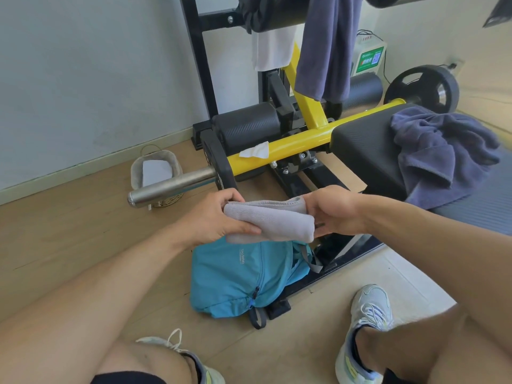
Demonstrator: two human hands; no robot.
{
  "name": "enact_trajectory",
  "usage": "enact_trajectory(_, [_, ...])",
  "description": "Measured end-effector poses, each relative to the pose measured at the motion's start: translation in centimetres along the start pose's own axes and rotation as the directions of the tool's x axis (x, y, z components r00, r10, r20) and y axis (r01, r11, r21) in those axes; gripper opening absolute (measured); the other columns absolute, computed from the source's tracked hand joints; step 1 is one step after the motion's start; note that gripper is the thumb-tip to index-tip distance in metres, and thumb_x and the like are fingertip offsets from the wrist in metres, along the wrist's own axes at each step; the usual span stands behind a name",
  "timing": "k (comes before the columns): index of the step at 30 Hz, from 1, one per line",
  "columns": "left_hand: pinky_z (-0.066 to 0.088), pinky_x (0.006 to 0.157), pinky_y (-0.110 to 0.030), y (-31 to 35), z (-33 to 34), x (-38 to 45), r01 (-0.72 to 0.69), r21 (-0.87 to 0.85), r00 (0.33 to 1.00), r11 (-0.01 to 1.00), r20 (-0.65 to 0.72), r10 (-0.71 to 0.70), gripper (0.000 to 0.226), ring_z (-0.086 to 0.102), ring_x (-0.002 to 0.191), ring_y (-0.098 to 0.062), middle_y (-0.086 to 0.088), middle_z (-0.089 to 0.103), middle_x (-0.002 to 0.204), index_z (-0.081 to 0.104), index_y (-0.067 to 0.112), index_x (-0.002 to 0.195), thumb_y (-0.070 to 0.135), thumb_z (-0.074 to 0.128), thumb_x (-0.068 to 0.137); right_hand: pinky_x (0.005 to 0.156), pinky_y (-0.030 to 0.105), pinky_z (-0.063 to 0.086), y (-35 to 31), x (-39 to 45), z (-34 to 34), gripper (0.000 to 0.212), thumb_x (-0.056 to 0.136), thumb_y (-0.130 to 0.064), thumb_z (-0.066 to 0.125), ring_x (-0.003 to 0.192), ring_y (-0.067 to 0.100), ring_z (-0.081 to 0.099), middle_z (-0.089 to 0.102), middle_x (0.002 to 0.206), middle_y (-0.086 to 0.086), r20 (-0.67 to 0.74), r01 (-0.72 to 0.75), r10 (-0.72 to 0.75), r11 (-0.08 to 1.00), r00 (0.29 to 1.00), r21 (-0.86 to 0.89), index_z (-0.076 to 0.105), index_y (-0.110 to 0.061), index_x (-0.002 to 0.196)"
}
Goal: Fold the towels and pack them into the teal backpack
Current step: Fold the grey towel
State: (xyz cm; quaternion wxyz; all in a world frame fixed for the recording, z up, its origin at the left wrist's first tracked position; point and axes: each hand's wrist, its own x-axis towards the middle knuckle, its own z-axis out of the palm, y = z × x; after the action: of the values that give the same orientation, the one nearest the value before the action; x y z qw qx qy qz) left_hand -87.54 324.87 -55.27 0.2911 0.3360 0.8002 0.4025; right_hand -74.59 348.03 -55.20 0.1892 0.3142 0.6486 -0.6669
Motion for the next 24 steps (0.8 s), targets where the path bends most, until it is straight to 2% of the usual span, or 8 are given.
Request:
enact_trajectory(1, [0.048, 0.065, -0.022, 0.0, 0.1, 0.0, -0.002, 0.030, 1.000, 1.000, 0.022, 0.001, 0.051, 0.059, 0.073, -0.003, 0.005, 0.067, 0.081, 0.063, 0.009, 0.092, 0.030, 0.098, 0.061, 0.104, 0.050, 0.053, 0.1, -0.2, 0.0, 0.043, 0.094, -0.005, 0.040, 0.114, 0.026, 0.068, 0.076, 0.113, 0.005, -0.009, 0.069, -0.071, 0.988, 0.997, -0.141, 0.074, -0.014, 0.119])
enact_trajectory(3, [0.044, 0.057, -0.016, 0.2, 0.5, 0.1, -0.014, 0.081, 0.998, 0.997, 0.068, 0.008, 0.049, 0.058, 0.065, 0.001, 0.011, 0.067, 0.071, 0.064, 0.009, 0.088, 0.031, 0.098, 0.061, 0.114, 0.044, 0.042, 0.0, -0.7, 0.5, 0.038, 0.093, -0.039, 0.050, 0.122, 0.017, 0.063, 0.072, 0.124, -0.004, 0.083, 0.179, -0.159, 0.909, 0.984, -0.376, 0.074, -0.027, 0.120])
enact_trajectory(5, [0.040, 0.053, -0.013, 0.3, 1.0, 0.2, -0.014, 0.097, 0.994, 0.995, 0.111, 0.003, 0.046, 0.055, 0.060, 0.001, 0.012, 0.066, 0.067, 0.065, 0.010, 0.087, 0.036, 0.096, 0.064, 0.114, 0.034, 0.037, 0.1, -1.2, 1.2, 0.068, 0.080, -0.074, 0.057, 0.127, 0.007, 0.055, 0.062, 0.137, -0.013, 0.232, 0.250, -0.142, 0.798, 0.962, -0.549, 0.062, -0.035, 0.135])
enact_trajectory(7, [0.040, 0.055, -0.016, 0.5, 1.5, 0.2, 0.005, 0.085, 0.987, 0.996, 0.160, -0.018, 0.046, 0.055, 0.063, -0.002, 0.010, 0.066, 0.070, 0.066, 0.013, 0.087, 0.043, 0.092, 0.066, 0.105, 0.029, 0.047, 0.5, -1.4, 2.1, 0.076, 0.073, -0.074, 0.071, 0.121, 0.004, 0.058, 0.062, 0.131, -0.019, 0.348, 0.322, -0.105, 0.684, 0.932, -0.655, 0.052, -0.040, 0.139])
enact_trajectory(10, [0.044, 0.061, -0.019, 0.3, 1.7, 0.3, 0.033, 0.048, 0.971, 0.998, 0.236, -0.044, 0.044, 0.058, 0.070, -0.003, 0.007, 0.067, 0.078, 0.067, 0.013, 0.093, 0.045, 0.087, 0.070, 0.092, 0.030, 0.057, 1.4, -0.9, 2.9, 0.050, 0.078, -0.055, 0.081, 0.104, 0.005, 0.066, 0.069, 0.113, -0.015, 0.333, 0.367, -0.169, 0.581, 0.928, -0.727, 0.058, -0.040, 0.120])
enact_trajectory(13, [0.049, 0.066, -0.019, -0.1, 1.2, 0.4, 0.070, -0.025, 0.963, 0.997, 0.263, -0.061, 0.036, 0.062, 0.078, -0.003, 0.004, 0.069, 0.086, 0.070, 0.011, 0.101, 0.028, 0.088, 0.076, 0.092, 0.035, 0.059, 1.5, -0.4, 2.6, 0.040, 0.087, -0.047, 0.076, 0.101, 0.011, 0.071, 0.074, 0.109, -0.006, 0.354, 0.369, -0.167, 0.671, 0.920, -0.643, 0.067, -0.026, 0.119])
enact_trajectory(17, [0.054, 0.075, -0.020, -0.5, 0.4, 0.7, 0.084, -0.129, 0.958, 0.988, 0.283, -0.045, 0.032, 0.065, 0.087, -0.005, 0.001, 0.071, 0.095, 0.072, 0.012, 0.103, 0.014, 0.087, 0.075, 0.089, 0.028, 0.057, 1.2, -0.3, 2.0, 0.051, 0.085, -0.042, 0.070, 0.110, 0.017, 0.070, 0.074, 0.119, 0.003, 0.455, 0.246, -0.020, 0.863, 0.890, -0.442, 0.066, -0.013, 0.126])
enact_trajectory(24, [0.056, 0.082, -0.031, -1.1, 1.0, 1.2, 0.126, -0.148, 0.977, 0.981, 0.191, -0.097, 0.040, 0.071, 0.096, -0.013, -0.004, 0.076, 0.106, 0.072, 0.014, 0.110, 0.033, 0.083, 0.077, 0.083, 0.027, 0.058, 1.4, 1.6, 1.9, 0.056, 0.089, -0.038, 0.067, 0.107, 0.022, 0.071, 0.073, 0.119, 0.012, 0.392, 0.073, 0.057, 0.948, 0.918, -0.310, 0.061, 0.000, 0.130])
